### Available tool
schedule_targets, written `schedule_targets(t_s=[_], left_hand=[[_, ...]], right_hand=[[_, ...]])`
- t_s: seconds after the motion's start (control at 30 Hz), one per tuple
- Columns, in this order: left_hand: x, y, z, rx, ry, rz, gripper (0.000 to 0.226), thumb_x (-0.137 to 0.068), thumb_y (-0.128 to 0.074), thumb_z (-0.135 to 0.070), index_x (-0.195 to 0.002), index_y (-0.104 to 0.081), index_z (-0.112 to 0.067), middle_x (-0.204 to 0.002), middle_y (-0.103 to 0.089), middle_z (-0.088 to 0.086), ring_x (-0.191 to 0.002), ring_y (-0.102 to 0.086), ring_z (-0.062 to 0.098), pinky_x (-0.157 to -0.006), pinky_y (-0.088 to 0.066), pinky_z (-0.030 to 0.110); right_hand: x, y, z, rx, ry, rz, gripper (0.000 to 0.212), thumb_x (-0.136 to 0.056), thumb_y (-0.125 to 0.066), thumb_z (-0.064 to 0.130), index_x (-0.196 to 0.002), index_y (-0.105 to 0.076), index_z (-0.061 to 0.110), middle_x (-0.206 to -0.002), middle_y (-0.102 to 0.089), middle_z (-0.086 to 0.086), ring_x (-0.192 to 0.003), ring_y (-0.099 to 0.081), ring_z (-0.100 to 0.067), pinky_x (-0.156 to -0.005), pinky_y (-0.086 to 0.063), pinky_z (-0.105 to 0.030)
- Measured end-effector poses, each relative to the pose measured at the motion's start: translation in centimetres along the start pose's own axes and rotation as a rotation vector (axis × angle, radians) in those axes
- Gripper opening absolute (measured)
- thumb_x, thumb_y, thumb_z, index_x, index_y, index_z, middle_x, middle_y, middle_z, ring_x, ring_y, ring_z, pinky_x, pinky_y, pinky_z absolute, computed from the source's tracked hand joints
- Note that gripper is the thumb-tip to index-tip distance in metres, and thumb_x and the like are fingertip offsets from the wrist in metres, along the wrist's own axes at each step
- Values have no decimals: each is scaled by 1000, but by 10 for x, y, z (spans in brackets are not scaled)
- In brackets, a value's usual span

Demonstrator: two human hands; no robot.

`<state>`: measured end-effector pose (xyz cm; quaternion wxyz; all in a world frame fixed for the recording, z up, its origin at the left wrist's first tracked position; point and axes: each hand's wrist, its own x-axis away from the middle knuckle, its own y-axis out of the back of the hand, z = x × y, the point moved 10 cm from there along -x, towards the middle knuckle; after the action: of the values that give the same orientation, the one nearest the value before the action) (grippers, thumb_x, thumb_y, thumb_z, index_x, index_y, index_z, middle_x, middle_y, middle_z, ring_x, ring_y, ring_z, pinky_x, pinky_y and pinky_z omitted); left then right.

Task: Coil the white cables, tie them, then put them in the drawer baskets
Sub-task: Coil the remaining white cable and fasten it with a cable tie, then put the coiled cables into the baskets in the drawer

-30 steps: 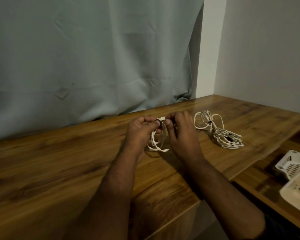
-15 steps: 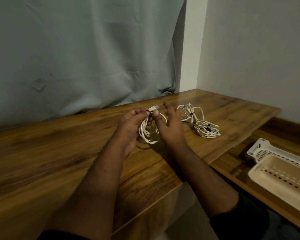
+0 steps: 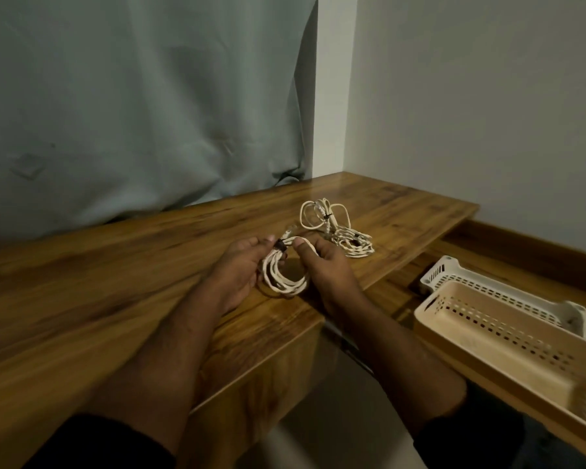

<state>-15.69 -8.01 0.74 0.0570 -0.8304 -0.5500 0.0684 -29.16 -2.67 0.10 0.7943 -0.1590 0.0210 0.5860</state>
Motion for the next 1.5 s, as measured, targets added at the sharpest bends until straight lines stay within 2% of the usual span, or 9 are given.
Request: schedule_targets(t_s=[0.2, 0.3, 0.47, 0.67, 0.77, 0.87, 1.1, 1.27, 1.5], left_hand=[[25, -8, -13, -420, -193, -27, 9, -101, -64, -18, -104, -72, -17, -94, -78, 2, -83, -73, 8, -83, -58, 28], [38, -20, -16, -621, -276, -55, 15, -98, -65, -8, -109, -71, -18, -92, -76, -3, -77, -70, 2, -75, -53, 23], [48, -25, -6, -618, -232, -225, 21, -95, -66, -16, -115, -74, -17, -99, -77, 4, -91, -73, 22, -91, -58, 43], [59, -114, 7, -394, -264, -166, 36, -80, -63, -31, -112, -76, -17, -99, -79, 5, -95, -75, 26, -90, -59, 54], [58, -173, 17, -348, -215, -112, 49, -78, -69, -34, -126, -66, -24, -106, -78, -1, -97, -75, 20, -91, -60, 45], [54, -227, 30, -342, -145, -42, 42, -86, -74, -17, -125, -60, -20, -107, -74, 5, -89, -73, 18, -71, -59, 32], [39, -312, 70, -902, -113, 232, 26, -93, -72, -29, -117, -73, -19, -113, -74, 2, -106, -68, 18, -101, -52, 40], [40, -327, 91, -1392, -168, 301, 19, -97, -65, -38, -109, -76, -28, -117, -71, -4, -123, -56, 20, -112, -29, 48], [40, -317, 82, -1253, -242, 179, 14, -99, -64, -28, -105, -76, -26, -113, -74, -7, -117, -60, 17, -114, -30, 46]], right_hand=[[-16, 19, -10, 202, 66, -110, 42, -85, -61, 59, -101, -72, 21, -85, -76, -10, -83, -75, -35, -78, -59, -63], [8, 13, 19, 318, 88, -115, 28, -94, -54, 43, -95, -69, 19, -83, -76, -7, -79, -74, -26, -78, -61, -52], [33, 27, 43, 553, 62, 27, 23, -107, -45, 17, -93, -63, 15, -74, -65, 1, -66, -62, -13, -60, -51, -25], [58, 123, 95, 911, 48, 73, 28, -104, -57, 32, -109, -74, 10, -90, -72, -4, -84, -68, -18, -75, -54, -34], [71, 181, 121, 955, 43, -19, 20, -102, -60, 31, -108, -73, 17, -86, -71, 5, -78, -67, -7, -66, -50, -25], [77, 246, 133, 919, -10, -133, 15, -99, -66, 30, -104, -73, 18, -89, -73, 3, -81, -70, -10, -66, -54, -27], [91, 344, 83, 889, -317, -183, 18, -99, -67, 21, -104, -74, 6, -87, -74, -9, -75, -70, -16, -67, -60, -28], [78, 340, 48, 1268, -398, -65, 14, -95, -72, 27, -96, -74, 13, -83, -76, -4, -74, -75, -15, -74, -62, -30], [72, 321, 31, 1640, -377, 46, 26, -97, -68, 29, -111, -69, 8, -94, -67, -5, -88, -65, -21, -76, -54, -32]])
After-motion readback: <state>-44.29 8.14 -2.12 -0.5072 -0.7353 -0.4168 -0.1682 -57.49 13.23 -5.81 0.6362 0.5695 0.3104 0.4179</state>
